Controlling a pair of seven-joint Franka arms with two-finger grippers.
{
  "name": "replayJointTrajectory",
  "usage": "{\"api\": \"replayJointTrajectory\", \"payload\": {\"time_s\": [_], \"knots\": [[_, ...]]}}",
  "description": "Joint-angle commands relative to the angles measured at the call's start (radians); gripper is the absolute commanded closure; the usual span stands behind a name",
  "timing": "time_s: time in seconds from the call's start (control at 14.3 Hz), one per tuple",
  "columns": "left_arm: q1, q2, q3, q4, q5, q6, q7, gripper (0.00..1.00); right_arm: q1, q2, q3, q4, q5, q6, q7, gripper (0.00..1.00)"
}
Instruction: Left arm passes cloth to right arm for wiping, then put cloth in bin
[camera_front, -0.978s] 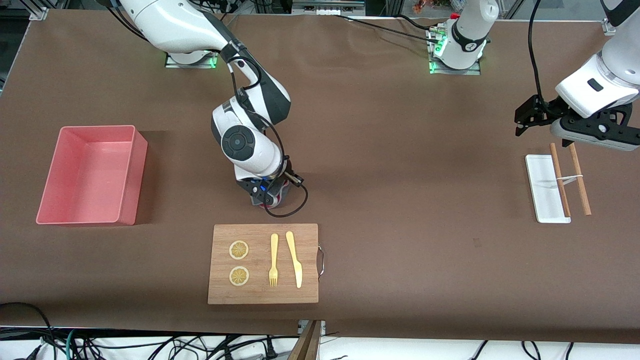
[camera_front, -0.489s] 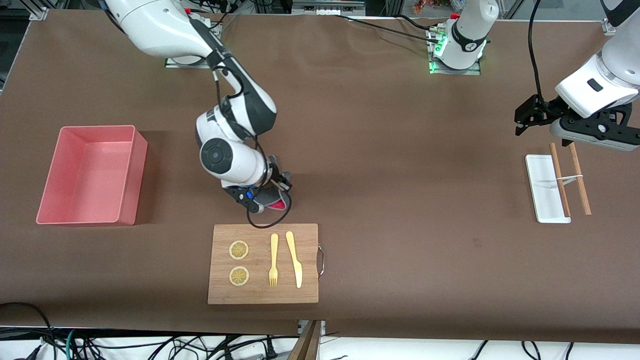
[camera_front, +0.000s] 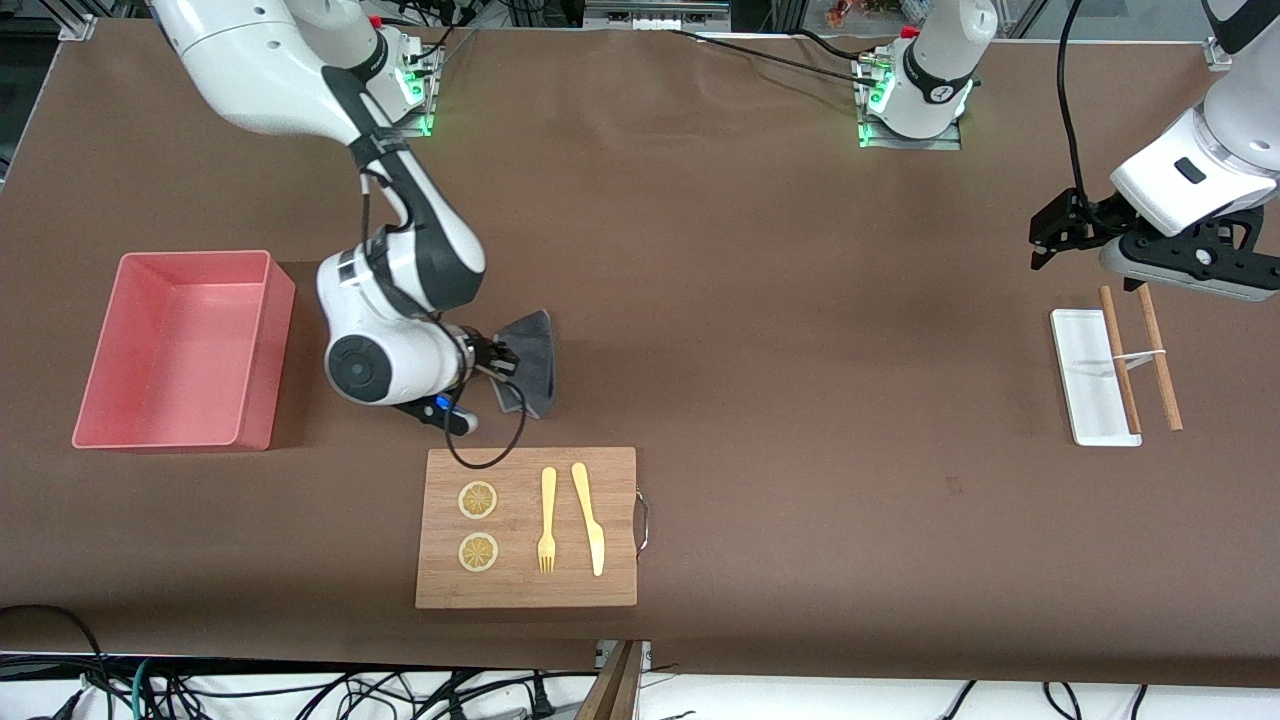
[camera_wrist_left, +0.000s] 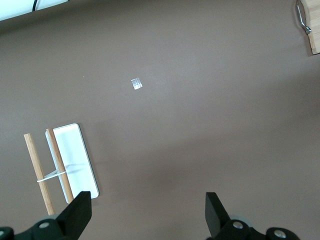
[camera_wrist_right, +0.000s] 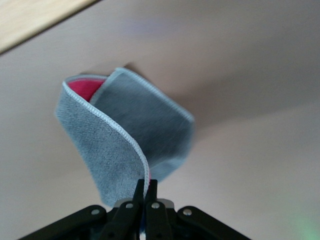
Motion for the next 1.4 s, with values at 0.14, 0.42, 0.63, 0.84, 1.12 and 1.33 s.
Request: {"api": "replayJointTrajectory", "payload": {"time_s": [0.14,0.42,0.63,0.84,1.12,1.33], "knots": [[0.003,0.003,-0.001,0.019,-0.002,-0.026,-0.005,0.00,-0.008,-0.013,-0.129,-0.015,-0.002,-0.098,-0.233,1.00],[0.001,0.002,-0.003,0.019,-0.002,-0.034,-0.007,0.00,-0.017,-0.013,-0.231,-0.019,-0.045,-0.142,-0.415,1.00],[0.001,0.002,-0.003,0.019,-0.002,-0.034,-0.005,0.00,-0.020,-0.013,-0.309,-0.019,-0.047,-0.167,-0.555,1.00],[0.000,0.002,-0.003,0.020,-0.002,-0.034,-0.007,0.00,-0.020,-0.013,-0.367,-0.022,-0.087,-0.191,-0.671,1.00],[-0.003,0.000,-0.004,0.020,-0.002,-0.034,-0.008,0.00,-0.023,-0.047,-0.394,-0.013,-0.102,-0.197,-0.719,1.00],[-0.003,0.000,-0.007,0.020,-0.004,-0.034,-0.007,0.00,-0.025,-0.090,-0.389,0.027,-0.131,-0.259,-0.722,1.00]]}}
